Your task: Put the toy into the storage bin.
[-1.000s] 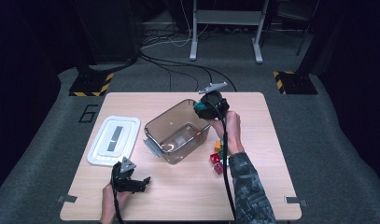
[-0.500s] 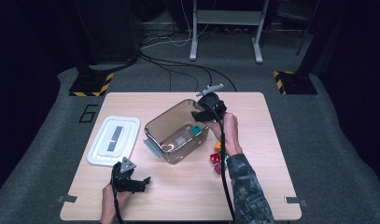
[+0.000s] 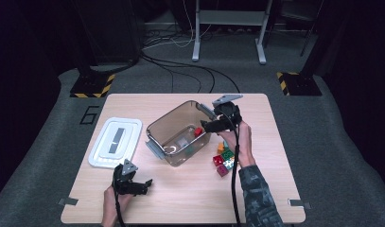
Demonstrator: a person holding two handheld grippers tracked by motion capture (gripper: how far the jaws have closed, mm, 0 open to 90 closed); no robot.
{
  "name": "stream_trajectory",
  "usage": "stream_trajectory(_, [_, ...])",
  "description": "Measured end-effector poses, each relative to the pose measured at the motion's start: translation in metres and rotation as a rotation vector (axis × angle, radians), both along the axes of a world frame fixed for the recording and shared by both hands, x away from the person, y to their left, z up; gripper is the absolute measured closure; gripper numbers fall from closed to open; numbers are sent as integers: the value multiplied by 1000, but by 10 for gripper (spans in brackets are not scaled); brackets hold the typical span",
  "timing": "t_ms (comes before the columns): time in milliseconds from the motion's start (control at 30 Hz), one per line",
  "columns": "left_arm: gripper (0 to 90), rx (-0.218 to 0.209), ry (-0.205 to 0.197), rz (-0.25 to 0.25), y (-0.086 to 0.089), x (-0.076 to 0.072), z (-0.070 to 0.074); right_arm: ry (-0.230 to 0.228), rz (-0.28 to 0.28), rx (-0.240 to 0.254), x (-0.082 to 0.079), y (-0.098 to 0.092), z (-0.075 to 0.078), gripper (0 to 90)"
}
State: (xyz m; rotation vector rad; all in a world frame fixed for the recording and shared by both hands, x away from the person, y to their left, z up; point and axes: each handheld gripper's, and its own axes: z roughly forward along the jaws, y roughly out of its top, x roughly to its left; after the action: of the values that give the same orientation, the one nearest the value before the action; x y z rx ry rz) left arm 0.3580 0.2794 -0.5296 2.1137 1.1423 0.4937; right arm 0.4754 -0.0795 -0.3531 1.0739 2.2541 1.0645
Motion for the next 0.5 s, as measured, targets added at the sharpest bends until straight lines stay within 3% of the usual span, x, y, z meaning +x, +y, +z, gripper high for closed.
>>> stream_trajectory(500, [24,-1,0,-1,0,0,0,69,-77,27,-24,-48,-47,0])
